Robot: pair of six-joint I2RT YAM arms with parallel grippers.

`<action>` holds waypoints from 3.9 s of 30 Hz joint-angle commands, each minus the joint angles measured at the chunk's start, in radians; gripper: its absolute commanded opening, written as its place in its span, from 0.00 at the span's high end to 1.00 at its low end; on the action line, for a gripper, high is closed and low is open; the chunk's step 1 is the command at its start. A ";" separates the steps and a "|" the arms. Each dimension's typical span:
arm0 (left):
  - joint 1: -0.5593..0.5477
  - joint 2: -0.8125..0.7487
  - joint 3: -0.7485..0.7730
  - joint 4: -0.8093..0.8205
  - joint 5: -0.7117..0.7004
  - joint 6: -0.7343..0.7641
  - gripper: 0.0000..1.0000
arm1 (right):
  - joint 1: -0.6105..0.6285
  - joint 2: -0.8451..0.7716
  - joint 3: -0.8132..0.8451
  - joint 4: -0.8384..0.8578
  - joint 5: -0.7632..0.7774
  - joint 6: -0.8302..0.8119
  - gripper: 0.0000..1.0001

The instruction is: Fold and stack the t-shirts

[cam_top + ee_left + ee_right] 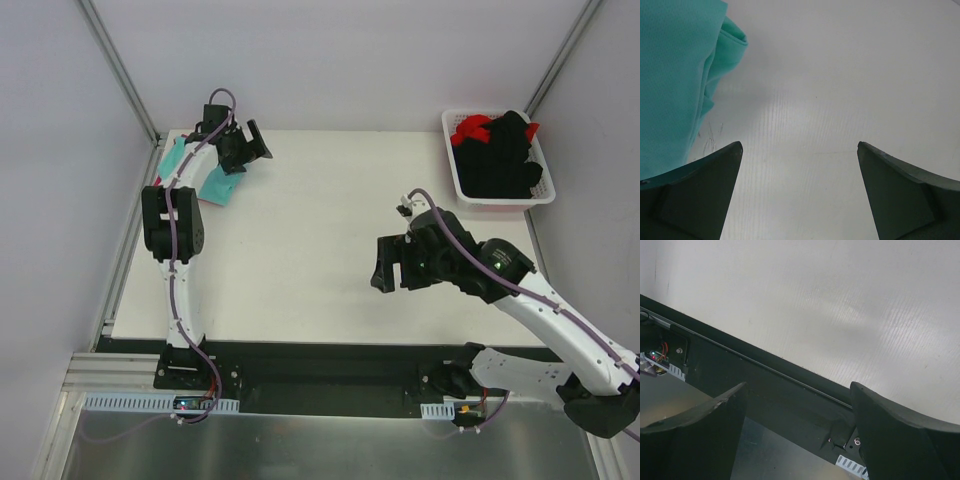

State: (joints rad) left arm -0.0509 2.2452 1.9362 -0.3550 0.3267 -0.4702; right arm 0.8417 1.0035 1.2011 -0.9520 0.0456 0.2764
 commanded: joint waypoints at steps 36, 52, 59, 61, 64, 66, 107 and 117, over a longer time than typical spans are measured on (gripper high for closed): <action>0.045 0.246 0.280 0.013 -0.282 0.054 0.01 | 0.003 0.033 0.075 -0.108 0.037 -0.011 0.13; 0.072 0.011 0.199 0.040 -0.075 -0.004 0.01 | 0.008 0.037 0.031 -0.056 -0.003 0.012 0.13; 0.080 -0.214 0.113 0.033 0.018 -0.027 0.01 | 0.036 0.041 0.022 -0.024 -0.004 0.023 0.13; 0.079 -0.280 0.083 -0.046 -0.064 -0.007 0.01 | 0.043 0.040 0.020 -0.018 0.000 0.026 0.13; 0.083 -0.344 0.006 -0.152 -0.243 0.039 0.01 | 0.054 0.024 0.023 -0.001 -0.010 0.037 0.13; 0.092 -0.375 -0.066 -0.157 -0.322 0.053 0.01 | 0.062 0.014 0.032 -0.001 -0.010 0.037 0.13; 0.059 -0.438 -0.328 -0.305 -0.407 -0.018 0.01 | 0.074 -0.025 -0.041 0.032 0.063 0.037 0.12; -0.286 -0.997 -0.863 -0.231 -0.452 -0.151 0.01 | 0.059 0.208 0.045 0.157 0.201 -0.025 0.03</action>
State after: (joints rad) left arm -0.2707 1.3674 1.2583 -0.5724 -0.1001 -0.5144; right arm 0.9112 1.1934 1.2022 -0.8848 0.1764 0.2680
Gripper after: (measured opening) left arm 0.992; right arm 0.970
